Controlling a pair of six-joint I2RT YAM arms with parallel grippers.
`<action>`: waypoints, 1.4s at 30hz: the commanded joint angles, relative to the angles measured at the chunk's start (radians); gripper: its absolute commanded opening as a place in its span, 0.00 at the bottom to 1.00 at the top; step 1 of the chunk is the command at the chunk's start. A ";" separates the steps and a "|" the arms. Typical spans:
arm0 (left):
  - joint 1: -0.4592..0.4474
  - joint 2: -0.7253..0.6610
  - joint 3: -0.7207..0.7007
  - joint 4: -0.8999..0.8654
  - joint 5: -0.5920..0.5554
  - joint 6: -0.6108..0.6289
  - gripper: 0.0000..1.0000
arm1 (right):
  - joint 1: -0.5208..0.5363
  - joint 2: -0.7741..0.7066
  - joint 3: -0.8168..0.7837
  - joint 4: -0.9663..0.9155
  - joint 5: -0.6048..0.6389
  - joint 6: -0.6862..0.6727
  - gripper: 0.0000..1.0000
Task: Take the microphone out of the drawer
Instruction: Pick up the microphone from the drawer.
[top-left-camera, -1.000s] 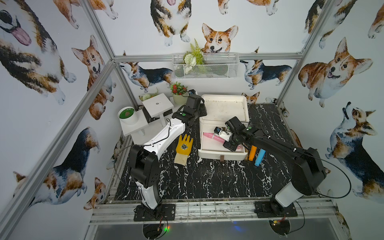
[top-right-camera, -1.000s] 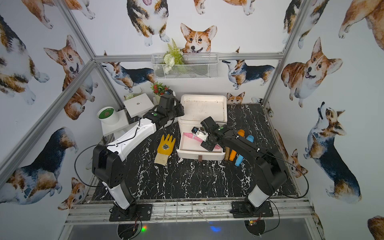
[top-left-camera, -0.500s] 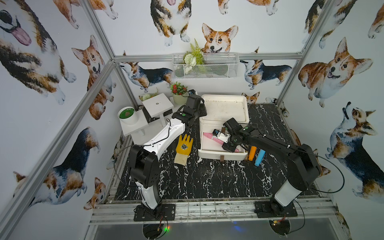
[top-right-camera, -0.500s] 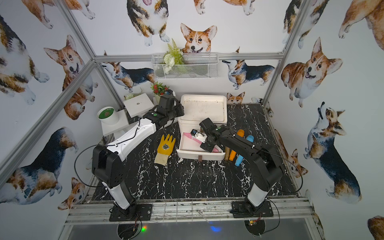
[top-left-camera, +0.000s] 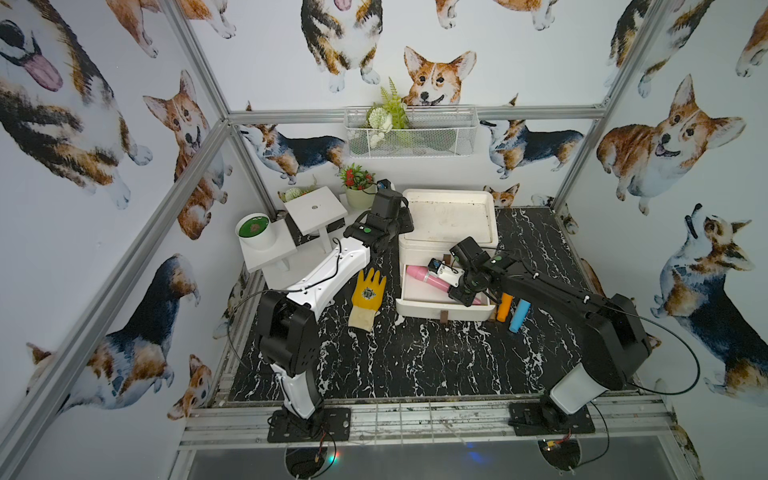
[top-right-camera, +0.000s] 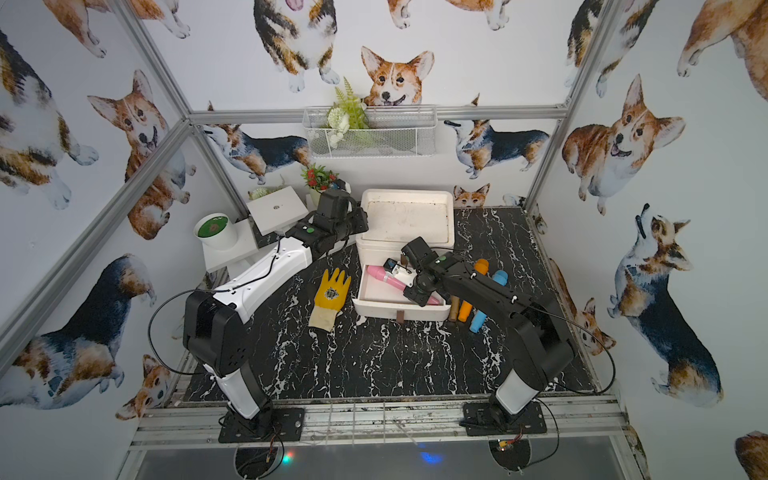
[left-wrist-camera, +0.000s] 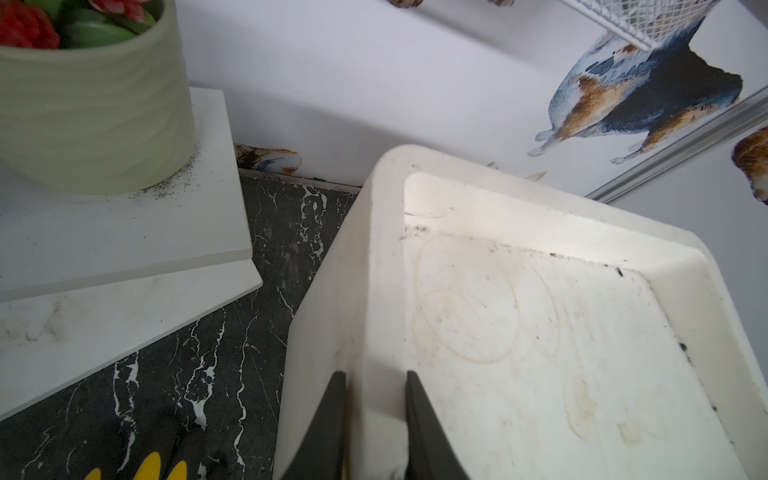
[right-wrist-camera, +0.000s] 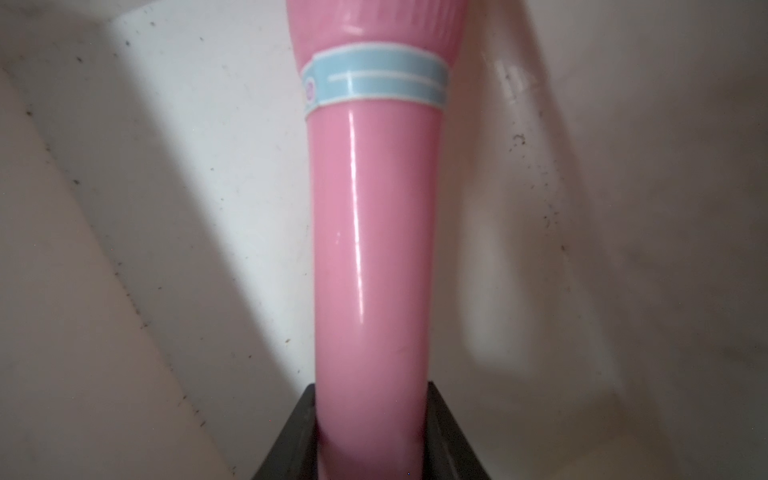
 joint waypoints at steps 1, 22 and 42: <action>-0.002 0.019 -0.019 -0.304 0.092 -0.073 0.06 | 0.002 -0.036 -0.019 0.032 -0.003 -0.018 0.24; -0.002 0.015 -0.026 -0.300 0.090 -0.082 0.07 | 0.002 -0.175 -0.083 0.058 0.018 -0.082 0.17; -0.002 0.024 -0.026 -0.287 0.077 -0.084 0.07 | -0.002 -0.492 -0.162 0.204 0.077 0.098 0.17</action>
